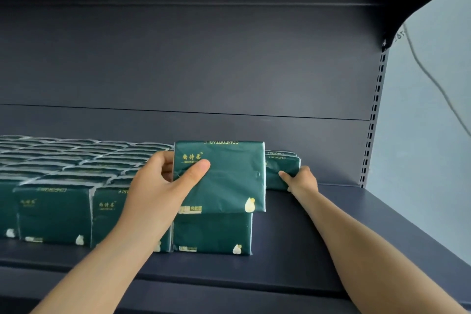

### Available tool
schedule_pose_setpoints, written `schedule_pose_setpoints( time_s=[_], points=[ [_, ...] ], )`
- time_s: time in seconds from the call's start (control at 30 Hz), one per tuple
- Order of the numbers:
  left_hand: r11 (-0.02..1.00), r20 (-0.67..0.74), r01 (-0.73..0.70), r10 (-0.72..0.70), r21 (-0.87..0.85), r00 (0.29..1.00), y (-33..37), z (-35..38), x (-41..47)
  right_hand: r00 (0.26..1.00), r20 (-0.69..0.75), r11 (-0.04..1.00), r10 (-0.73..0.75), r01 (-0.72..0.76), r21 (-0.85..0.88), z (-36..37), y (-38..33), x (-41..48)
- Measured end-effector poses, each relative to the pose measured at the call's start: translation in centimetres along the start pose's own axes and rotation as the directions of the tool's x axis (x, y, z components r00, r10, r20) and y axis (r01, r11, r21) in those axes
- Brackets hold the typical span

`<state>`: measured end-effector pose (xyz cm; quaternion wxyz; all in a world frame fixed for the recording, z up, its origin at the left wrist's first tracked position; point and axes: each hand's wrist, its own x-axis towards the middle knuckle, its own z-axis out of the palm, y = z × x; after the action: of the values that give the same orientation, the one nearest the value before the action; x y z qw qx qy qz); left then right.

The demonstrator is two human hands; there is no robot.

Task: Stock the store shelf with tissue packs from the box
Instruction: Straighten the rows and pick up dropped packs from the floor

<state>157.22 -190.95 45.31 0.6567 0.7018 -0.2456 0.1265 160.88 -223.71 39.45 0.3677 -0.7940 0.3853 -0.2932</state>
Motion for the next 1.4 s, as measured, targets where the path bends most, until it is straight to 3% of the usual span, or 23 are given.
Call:
schedule_pose_setpoints(
  time_s=[0.13, 0.33, 0.53, 0.63, 0.77, 0.87, 0.97, 1.03, 1.13, 1.2, 1.23, 1.4],
  points=[
    [0.999, -0.001, 0.009, -0.009, -0.034, 1.0, 1.2, 0.0, -0.9, 0.995, -0.052, 0.989, 0.082, -0.075, 0.123, -2.2, -1.2, -1.9],
    [0.997, 0.03, 0.035, -0.033, -0.07, 0.999, 2.9, 0.9, -1.9, 0.992, 0.045, 0.965, -0.116, 0.102, 0.24, -7.1, -1.8, -9.6],
    [0.987, 0.062, 0.1, -0.093, -0.126, 0.994, 3.9, 3.2, -3.8, 0.958, 0.072, 0.701, -0.277, 0.15, 0.697, -10.9, -2.8, -19.8],
    [0.983, 0.086, 0.111, -0.099, -0.147, 0.991, 4.3, 4.4, -5.2, 0.936, 0.07, 0.678, -0.345, 0.197, 0.708, -11.6, -3.6, -23.1],
    [0.994, 0.114, 0.042, -0.031, -0.099, 0.993, 4.6, 5.0, -6.1, 0.947, 0.036, 0.724, -0.319, 0.219, 0.654, -12.0, -3.8, -24.0],
    [0.998, 0.184, -0.057, 0.058, -0.008, 0.981, 4.4, 4.2, -6.0, 0.956, 0.074, 0.766, -0.282, 0.178, 0.618, -13.1, -3.3, -23.3],
    [0.959, 0.216, -0.243, 0.209, 0.144, 0.954, 3.5, 3.4, -5.2, 0.959, 0.063, 0.792, -0.275, 0.189, 0.581, -13.9, -2.8, -22.1],
    [0.854, 0.273, -0.386, 0.301, 0.35, 0.914, 2.5, 3.0, -4.3, 0.969, 0.026, 0.807, -0.245, 0.189, 0.56, -14.2, -2.6, -20.6],
    [0.452, 0.42, -0.591, 0.427, 0.668, 0.801, 1.1, 2.6, -3.4, 0.983, -0.038, 0.85, -0.181, 0.176, 0.497, -13.9, -2.2, -17.4],
    [0.233, 0.502, -0.646, 0.462, 0.727, 0.731, -0.1, 2.9, -2.9, 0.99, -0.04, 0.883, -0.137, 0.14, 0.448, -13.2, -1.9, -15.0],
    [0.171, 0.523, -0.66, 0.48, 0.732, 0.705, -1.0, 3.1, -2.6, 0.992, -0.033, 0.899, -0.122, 0.125, 0.421, -12.6, -1.7, -13.9],
    [0.056, 0.555, -0.67, 0.512, 0.74, 0.656, -4.5, 4.4, -1.4, 0.991, -0.041, 0.982, -0.129, 0.133, 0.132, -9.1, -1.5, -9.4]
  ],
)
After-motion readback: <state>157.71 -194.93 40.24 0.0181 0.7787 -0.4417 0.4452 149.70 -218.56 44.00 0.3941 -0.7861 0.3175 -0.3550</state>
